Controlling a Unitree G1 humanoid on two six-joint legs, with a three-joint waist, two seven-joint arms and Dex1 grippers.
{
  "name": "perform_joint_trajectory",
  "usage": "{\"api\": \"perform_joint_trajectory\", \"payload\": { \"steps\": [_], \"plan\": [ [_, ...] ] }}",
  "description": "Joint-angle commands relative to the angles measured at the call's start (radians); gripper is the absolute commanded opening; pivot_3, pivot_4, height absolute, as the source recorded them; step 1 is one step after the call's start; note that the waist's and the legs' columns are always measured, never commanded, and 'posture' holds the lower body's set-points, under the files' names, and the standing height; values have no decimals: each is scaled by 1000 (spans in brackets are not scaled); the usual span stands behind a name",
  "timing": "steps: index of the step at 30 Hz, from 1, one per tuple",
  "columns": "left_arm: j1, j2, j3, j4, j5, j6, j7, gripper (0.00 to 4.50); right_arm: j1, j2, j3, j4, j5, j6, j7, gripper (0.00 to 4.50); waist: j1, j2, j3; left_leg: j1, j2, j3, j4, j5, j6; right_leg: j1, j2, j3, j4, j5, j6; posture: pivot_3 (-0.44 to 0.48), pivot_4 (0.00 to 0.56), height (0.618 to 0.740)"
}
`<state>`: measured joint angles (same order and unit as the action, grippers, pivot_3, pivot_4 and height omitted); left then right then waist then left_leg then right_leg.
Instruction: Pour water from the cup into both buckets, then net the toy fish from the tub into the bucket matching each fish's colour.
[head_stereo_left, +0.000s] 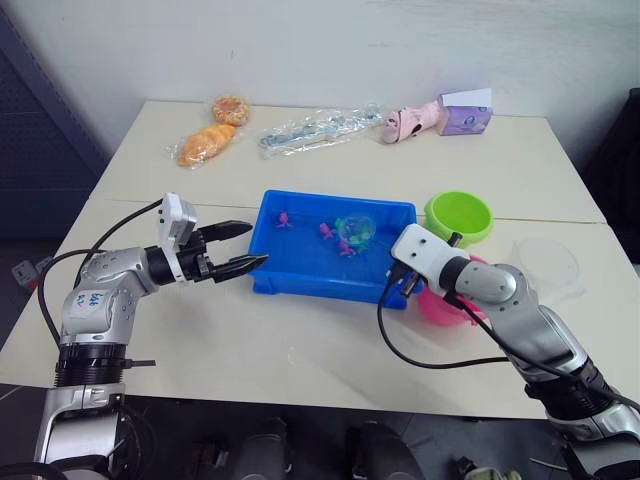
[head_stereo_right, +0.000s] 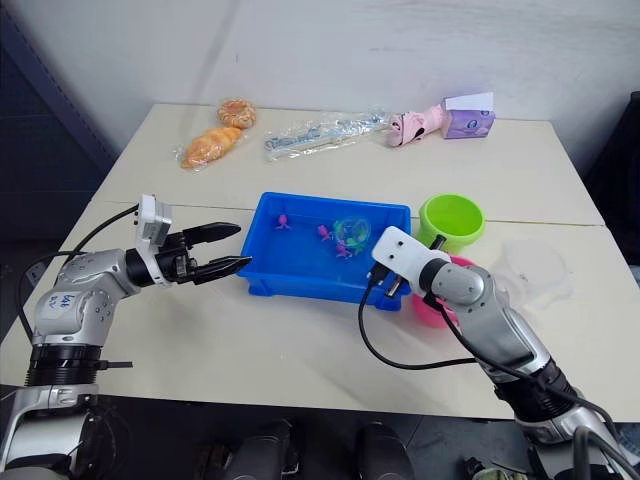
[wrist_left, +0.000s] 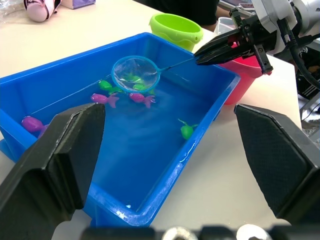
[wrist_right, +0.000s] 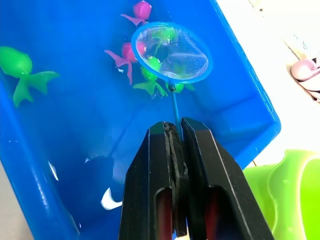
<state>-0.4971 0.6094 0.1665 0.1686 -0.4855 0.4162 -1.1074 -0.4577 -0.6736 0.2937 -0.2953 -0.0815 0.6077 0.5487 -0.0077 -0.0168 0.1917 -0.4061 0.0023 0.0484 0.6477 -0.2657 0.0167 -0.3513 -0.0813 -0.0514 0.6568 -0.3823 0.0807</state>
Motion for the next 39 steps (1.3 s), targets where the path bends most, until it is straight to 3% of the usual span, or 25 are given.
{"api": "perform_joint_trajectory", "payload": {
  "steps": [1, 9, 16, 34, 39],
  "plan": [
    [-1, 4, 5, -36, -23, -2, -3, 4449, -11, -26, -31, 5, -37, -39, 9, 0, 0, 0, 0, 0, 0, 0, 0, 0, 0, 0, 0, 0, 0, 0, 0, 0, 150, 740],
    [0, -1, 3, -37, -23, -3, -2, 4449, -19, -14, -55, 19, -48, -62, 4, 0, -1, 0, 0, 0, 0, 0, 0, 0, 0, 0, 0, 0, 0, 0, 0, 0, 150, 740],
    [0, -5, 3, -36, -22, -5, 0, 4449, -32, -109, -7, 45, -180, -178, 29, 0, 0, 0, 0, 0, 0, 1, 0, 0, 0, -1, 0, 1, 0, 0, 0, 0, 150, 740],
    [12, -14, 6, -50, -23, -3, 7, 4449, -41, -110, 74, 55, -386, -283, 107, 0, -4, 0, 0, 0, 0, 1, 0, 0, -1, -1, 0, 1, 1, 0, 0, 0, 150, 740],
    [11, -12, 6, -49, -23, -3, 5, 4449, -42, -57, 56, 23, -350, -240, 157, 0, -6, 0, 0, 0, 0, 1, 0, 1, -1, -1, 0, 1, 1, 0, 0, 0, 150, 740]
  ]
}}
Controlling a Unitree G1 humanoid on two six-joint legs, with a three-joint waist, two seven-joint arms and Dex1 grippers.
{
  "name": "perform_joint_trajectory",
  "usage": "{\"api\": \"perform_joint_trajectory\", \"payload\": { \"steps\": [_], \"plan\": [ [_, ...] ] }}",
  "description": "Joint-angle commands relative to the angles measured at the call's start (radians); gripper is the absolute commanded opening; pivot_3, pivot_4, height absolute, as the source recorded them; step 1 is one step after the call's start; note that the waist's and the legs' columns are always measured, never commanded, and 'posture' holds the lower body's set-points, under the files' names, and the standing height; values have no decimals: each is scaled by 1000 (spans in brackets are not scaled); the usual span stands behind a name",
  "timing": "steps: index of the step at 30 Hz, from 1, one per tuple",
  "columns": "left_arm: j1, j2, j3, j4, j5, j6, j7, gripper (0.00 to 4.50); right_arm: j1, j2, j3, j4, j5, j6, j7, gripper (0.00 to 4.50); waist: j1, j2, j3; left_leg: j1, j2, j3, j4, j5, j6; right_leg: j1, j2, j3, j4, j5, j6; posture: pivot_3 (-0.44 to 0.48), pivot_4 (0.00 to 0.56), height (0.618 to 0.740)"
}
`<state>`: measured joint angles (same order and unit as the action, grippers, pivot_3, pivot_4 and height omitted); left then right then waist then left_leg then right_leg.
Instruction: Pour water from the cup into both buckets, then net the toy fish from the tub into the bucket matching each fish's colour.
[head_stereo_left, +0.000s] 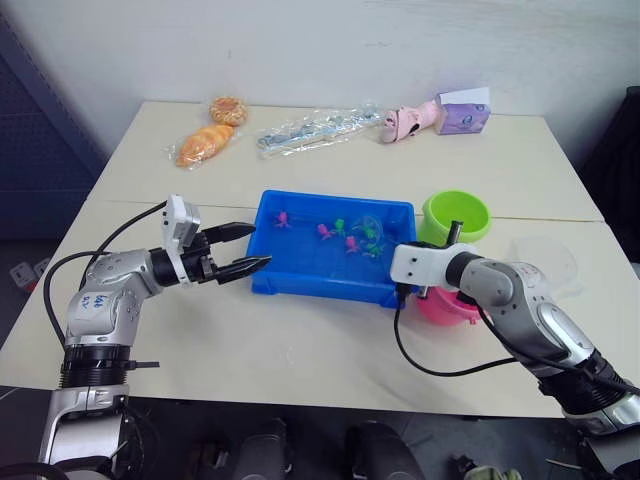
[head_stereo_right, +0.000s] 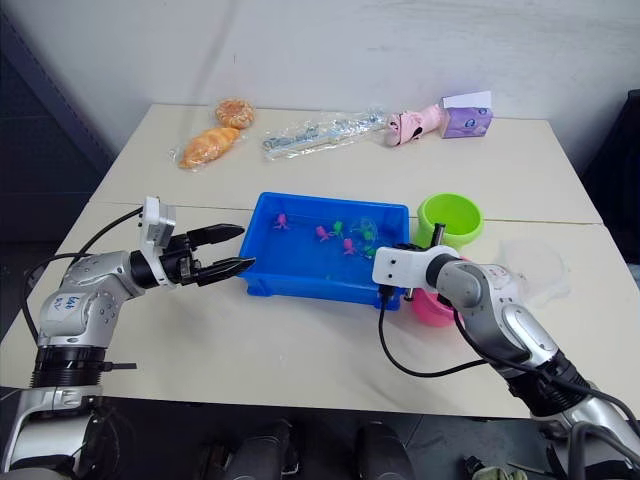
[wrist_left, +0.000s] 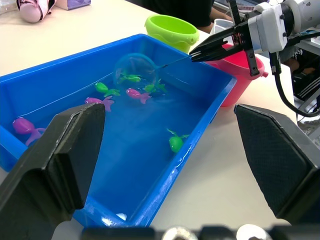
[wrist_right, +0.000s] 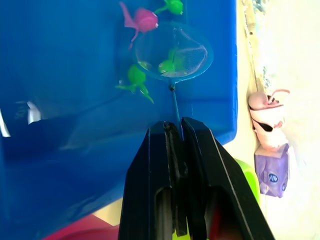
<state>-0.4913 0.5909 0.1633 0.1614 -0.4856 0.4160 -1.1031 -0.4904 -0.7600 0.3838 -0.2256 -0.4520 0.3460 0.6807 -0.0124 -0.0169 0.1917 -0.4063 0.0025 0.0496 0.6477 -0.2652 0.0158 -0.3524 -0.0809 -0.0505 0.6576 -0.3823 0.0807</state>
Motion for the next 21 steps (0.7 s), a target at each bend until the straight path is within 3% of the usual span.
{"api": "perform_joint_trajectory", "payload": {
  "steps": [1, 6, 12, 21],
  "plan": [
    [7, 8, 9, -44, -23, -2, 0, 4449, -1, 48, -54, -62, 49, 52, 37, 0, -2, 0, 0, 0, 0, 0, 0, 0, 0, 0, 0, 0, 0, 0, 0, 0, 150, 740],
    [7, 27, 16, -44, -24, 3, -12, 4449, 24, 118, -194, -171, 229, 258, 123, 0, 0, 0, 0, 0, 0, 0, 0, 0, 0, 0, 0, 0, 1, 0, 0, 0, 150, 740],
    [1, 48, 15, -32, -21, -1, -30, 4449, 60, 110, -358, -321, 448, 509, 217, 0, 5, 0, 0, 0, 0, -1, 0, 0, 0, 0, 0, 0, 0, 0, 0, 0, 150, 740],
    [-48, 39, -20, -35, -25, 4, -65, 4449, 243, 77, -660, -515, 725, 607, 272, 0, 10, 0, 0, 0, 0, -1, -1, -1, 1, 1, 0, 0, -1, 0, 0, 0, 150, 740]
  ]
}}
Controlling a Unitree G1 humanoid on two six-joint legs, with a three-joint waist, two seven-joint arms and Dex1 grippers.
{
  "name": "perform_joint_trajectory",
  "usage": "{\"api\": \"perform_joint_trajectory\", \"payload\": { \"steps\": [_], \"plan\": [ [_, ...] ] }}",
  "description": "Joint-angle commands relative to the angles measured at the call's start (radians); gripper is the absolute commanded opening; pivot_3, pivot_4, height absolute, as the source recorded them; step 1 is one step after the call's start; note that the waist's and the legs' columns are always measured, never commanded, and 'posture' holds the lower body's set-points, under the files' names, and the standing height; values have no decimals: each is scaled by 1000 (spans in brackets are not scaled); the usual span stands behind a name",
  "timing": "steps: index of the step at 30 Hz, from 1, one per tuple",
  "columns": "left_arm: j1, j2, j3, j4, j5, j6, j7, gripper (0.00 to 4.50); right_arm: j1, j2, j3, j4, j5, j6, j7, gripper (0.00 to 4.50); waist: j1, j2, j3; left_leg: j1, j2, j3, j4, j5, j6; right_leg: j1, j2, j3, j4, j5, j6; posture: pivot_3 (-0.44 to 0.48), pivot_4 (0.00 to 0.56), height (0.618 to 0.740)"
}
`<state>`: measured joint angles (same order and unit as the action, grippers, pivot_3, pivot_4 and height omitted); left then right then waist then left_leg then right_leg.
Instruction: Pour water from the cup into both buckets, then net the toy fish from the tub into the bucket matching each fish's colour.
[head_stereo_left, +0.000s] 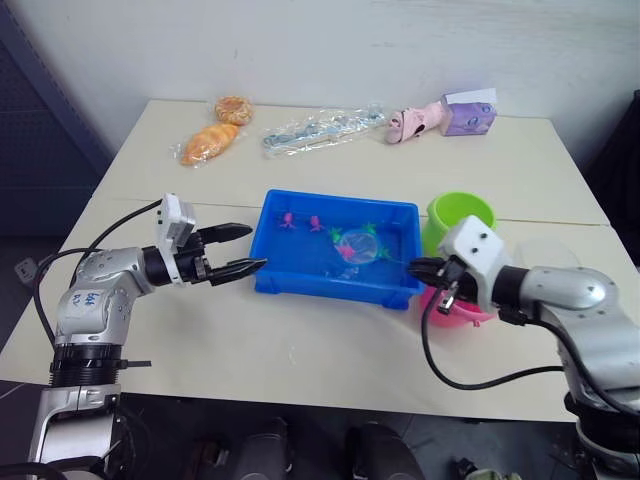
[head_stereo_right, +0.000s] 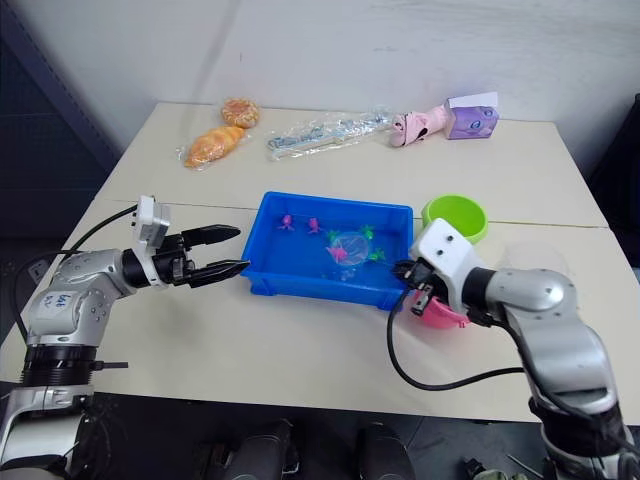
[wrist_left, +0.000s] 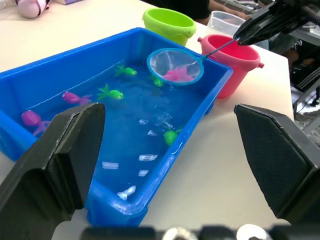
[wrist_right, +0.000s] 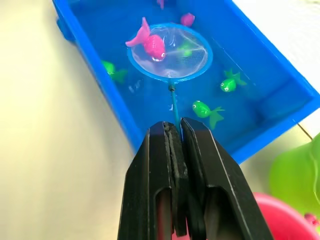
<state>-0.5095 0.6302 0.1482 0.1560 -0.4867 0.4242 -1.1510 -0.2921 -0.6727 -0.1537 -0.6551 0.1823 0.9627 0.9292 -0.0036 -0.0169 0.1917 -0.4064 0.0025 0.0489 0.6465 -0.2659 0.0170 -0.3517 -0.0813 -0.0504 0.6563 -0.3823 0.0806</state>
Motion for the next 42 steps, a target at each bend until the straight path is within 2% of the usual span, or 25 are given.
{"api": "perform_joint_trajectory", "payload": {
  "steps": [1, 6, 10, 13, 15, 19, 24, 28, 38, 42],
  "plan": [
    [-38, -3, -11, -29, -25, -4, -22, 4449, 66, -16, -159, -105, 117, 2, 24, 0, 2, 0, 0, 0, 0, 0, 0, 0, 0, 0, 0, 0, 0, 0, 0, 0, 150, 740],
    [-84, -27, -42, -15, -28, 3, -43, 4449, 167, -53, -338, -171, 202, 15, 18, 0, 2, 0, 0, 0, 0, 0, 0, 0, 0, 1, 0, 0, 0, 0, 0, 0, 150, 740],
    [-136, -77, -90, -7, -33, 10, -68, 4449, 305, -46, -605, -207, 247, -33, 36, 0, 7, 0, 0, 0, 0, 0, 0, 0, 0, 1, 0, 0, -1, 0, 0, 0, 150, 740],
    [-154, -96, -105, 5, -29, 6, -78, 4449, 397, -57, -681, -217, 261, -83, 45, 0, 8, 0, 0, 1, -1, 0, 0, 0, 1, 4, 1, -1, -1, 0, 0, 0, 150, 740],
    [-173, -121, -125, 22, -26, -2, -91, 4449, 561, -37, -721, -210, 161, -238, 75, 0, 7, 0, 0, 2, 0, 0, 0, 0, 1, 6, 1, -1, -2, 0, 0, 0, 150, 740],
    [-192, -149, -146, 46, -18, -14, -105, 4449, 748, 0, -728, -169, 39, -478, 58, 0, 3, 0, 0, 4, 0, 0, 0, 0, 1, 7, 2, -1, -4, 0, 1, 0, 150, 740],
    [-197, -170, -160, 56, -15, -21, -110, 4449, 822, 72, -688, -99, -86, -727, -41, 0, 0, 0, 0, 6, 0, 0, 0, 1, -1, 8, 2, 1, -3, 0, 1, 0, 150, 740],
    [-193, -177, -164, 50, -17, -21, -108, 4449, 827, 100, -656, -33, -166, -902, -123, 0, 3, 0, 0, 6, 0, 0, -1, 1, -2, 8, 3, 0, -3, 0, 1, 0, 150, 740],
    [-178, -181, -159, 27, -24, -15, -100, 4449, 849, 52, -611, 172, -412, -1383, -285, 0, 3, 0, 0, 7, 0, 1, 0, 1, -2, 8, 2, 1, -3, 0, 1, 0, 150, 740],
    [-170, -186, -156, 15, -28, -12, -88, 4449, 861, 34, -606, 241, -613, -1590, -417, 0, 3, 0, 0, 7, 0, 1, -1, 1, -2, 8, 2, 1, -4, 0, 1, 0, 150, 740]
  ]
}}
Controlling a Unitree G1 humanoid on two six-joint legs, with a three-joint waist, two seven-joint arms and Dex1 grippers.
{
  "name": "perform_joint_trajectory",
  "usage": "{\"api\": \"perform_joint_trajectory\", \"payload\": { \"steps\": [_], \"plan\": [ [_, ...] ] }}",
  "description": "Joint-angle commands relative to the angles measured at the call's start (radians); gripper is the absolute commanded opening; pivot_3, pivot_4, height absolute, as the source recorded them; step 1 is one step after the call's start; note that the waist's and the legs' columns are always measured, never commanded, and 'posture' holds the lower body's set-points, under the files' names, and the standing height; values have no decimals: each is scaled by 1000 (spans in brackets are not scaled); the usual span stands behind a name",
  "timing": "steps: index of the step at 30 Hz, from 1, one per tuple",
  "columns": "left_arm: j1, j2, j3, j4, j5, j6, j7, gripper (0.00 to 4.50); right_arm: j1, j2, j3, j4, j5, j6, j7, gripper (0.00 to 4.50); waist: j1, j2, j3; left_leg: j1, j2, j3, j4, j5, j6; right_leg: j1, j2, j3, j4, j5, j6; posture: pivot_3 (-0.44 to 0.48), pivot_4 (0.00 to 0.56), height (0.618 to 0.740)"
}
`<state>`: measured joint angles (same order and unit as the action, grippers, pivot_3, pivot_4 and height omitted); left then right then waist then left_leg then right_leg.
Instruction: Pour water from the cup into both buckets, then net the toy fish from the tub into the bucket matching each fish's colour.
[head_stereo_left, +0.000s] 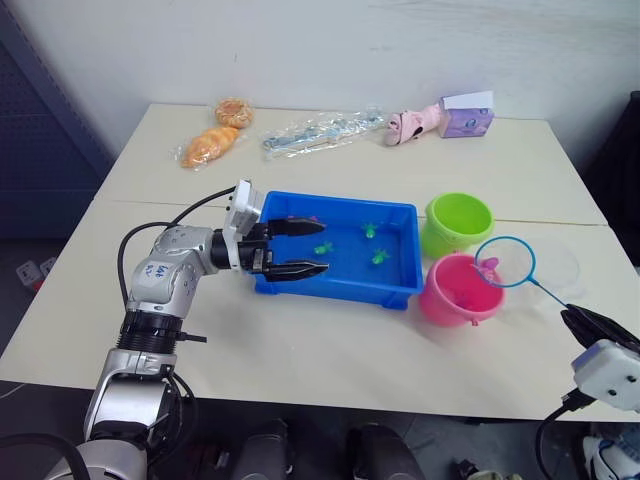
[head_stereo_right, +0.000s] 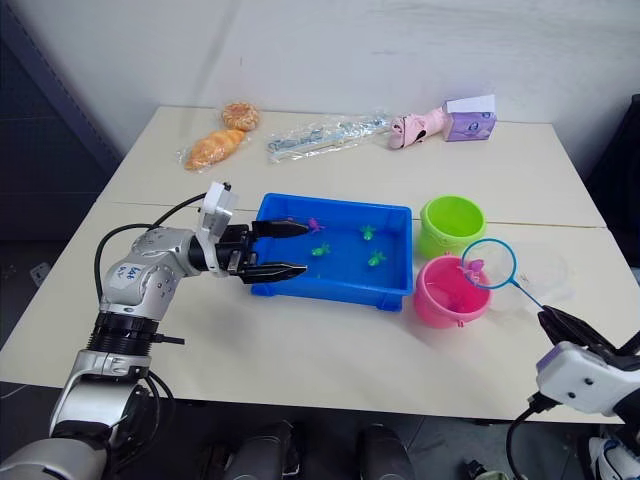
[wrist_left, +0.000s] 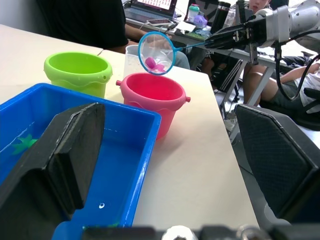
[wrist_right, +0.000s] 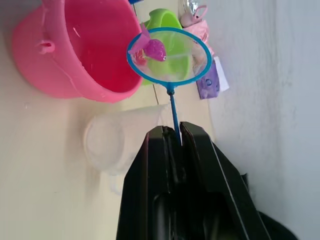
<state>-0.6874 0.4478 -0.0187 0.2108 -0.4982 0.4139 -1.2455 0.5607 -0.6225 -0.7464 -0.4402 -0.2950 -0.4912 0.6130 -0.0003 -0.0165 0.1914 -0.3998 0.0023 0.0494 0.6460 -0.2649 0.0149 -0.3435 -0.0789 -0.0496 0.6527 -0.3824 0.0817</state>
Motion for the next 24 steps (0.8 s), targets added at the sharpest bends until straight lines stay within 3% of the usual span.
{"api": "perform_joint_trajectory", "payload": {
  "steps": [1, 5, 12, 24],
  "plan": [
    [10, -5, 11, -44, -18, 0, 9, 4449, 10, -19, -10, 42, -175, -166, -128, 0, -1, 0, 0, 0, 0, 0, 0, 0, 0, 0, 0, 0, 0, 0, 0, 0, 150, 740],
    [22, -17, 6, -67, -25, 12, 24, 4449, 2, -32, -40, 99, -411, -275, -326, 0, -1, 0, 0, 0, 0, 0, 0, 1, -1, 0, 0, 0, 0, 0, 0, 0, 150, 740],
    [19, -53, -5, -82, -29, 31, 42, 4449, -15, -91, -30, 156, -594, -292, -524, 0, -1, 0, 0, 1, 0, 0, 0, 1, -2, 1, 1, 0, 0, 0, 0, 0, 150, 740],
    [25, -63, -9, -81, -27, 37, 39, 4449, 12, -71, -21, 35, -563, -203, -510, 0, 0, 0, 0, 2, 0, 0, -1, 2, -3, 1, 1, 1, 0, 0, 0, 0, 150, 740]
  ]
}}
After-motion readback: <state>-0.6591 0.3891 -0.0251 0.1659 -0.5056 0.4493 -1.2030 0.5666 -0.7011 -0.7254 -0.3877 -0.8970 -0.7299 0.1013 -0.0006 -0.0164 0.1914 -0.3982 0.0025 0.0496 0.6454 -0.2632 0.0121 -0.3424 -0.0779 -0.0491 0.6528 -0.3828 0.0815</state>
